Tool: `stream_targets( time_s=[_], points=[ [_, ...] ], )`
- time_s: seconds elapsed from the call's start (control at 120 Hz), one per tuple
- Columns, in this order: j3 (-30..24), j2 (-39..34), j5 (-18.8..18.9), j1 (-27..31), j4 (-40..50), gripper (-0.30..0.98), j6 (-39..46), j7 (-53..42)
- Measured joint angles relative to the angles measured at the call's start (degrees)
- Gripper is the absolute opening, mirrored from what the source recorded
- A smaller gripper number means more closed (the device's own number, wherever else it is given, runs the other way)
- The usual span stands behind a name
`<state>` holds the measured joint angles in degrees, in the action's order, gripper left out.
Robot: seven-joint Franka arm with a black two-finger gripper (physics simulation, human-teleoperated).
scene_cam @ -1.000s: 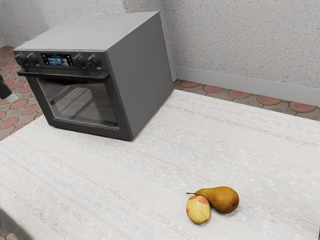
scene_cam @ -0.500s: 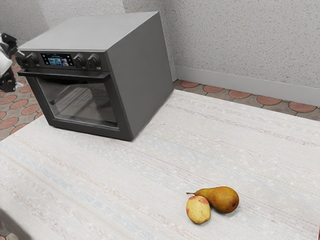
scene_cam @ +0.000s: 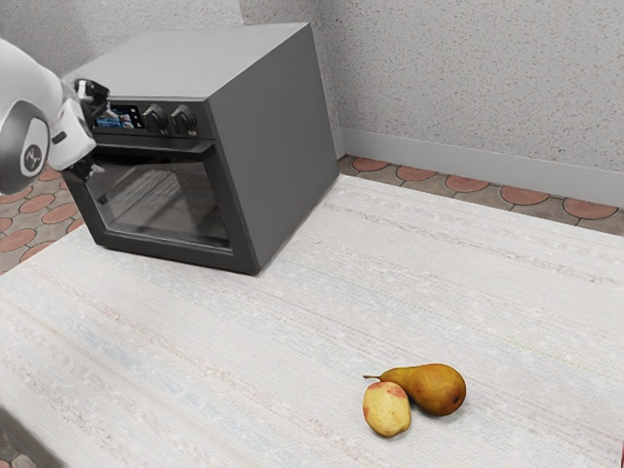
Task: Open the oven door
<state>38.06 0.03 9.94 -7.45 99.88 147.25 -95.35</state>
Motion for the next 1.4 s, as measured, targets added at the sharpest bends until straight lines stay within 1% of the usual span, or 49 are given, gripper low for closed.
stream_targets(
  time_s=[0.258, 0.442, 0.783, 0.967, 1.133, 1.167, 1.2, 1.25, 1.267, 1.292, 1.317, 1.342, 1.367, 1.383, 1.4],
  points=[
    [0.07, 1.9, -2.98, 0.06, 0.13, 0.69, 2.45, -1.25],
    [-0.15, 1.17, -3.21, 0.51, 2.14, 0.69, 3.0, -1.59],
    [0.06, 2.03, -3.64, 1.3, 2.34, 0.69, 2.99, -1.42],
    [0.17, 2.7, -4.71, 1.2, 1.97, 0.69, 2.13, -1.01],
    [0.01, 3.64, -5.51, 2.5, 2.32, 0.7, 1.77, -0.8],
    [-0.05, 1.86, -5.73, 2.26, 4.64, 0.7, 1.84, -0.77],
    [-0.02, -1.53, -5.63, 1.71, 8.29, 0.7, 1.97, -0.73],
    [-0.62, -7.59, -4.11, 1.84, 14.26, 0.68, 2.24, -0.59],
    [-1.11, -10.56, -2.71, 2.12, 16.81, 0.68, 2.33, -0.42],
    [-2.73, -16.57, 0.9, 3.24, 21.31, 0.68, 2.37, 0.09],
    [-5.69, -24.27, 5.96, 5.73, 26.68, 0.68, 2.11, 0.96],
    [-10.84, -35.76, 11.72, 8.34, 32.94, 0.68, 0.16, 2.21],
    [-16.93, -44.5, 16.25, 9.93, 36.33, 0.68, -2.8, 3.45],
    [-21.4, -48.58, 17.93, 10.56, 35.8, 0.68, -5.12, 4.24],
    [-24.56, -51.42, 17.85, 11.0, 32.55, 0.68, -7.56, 5.02]
  ],
)
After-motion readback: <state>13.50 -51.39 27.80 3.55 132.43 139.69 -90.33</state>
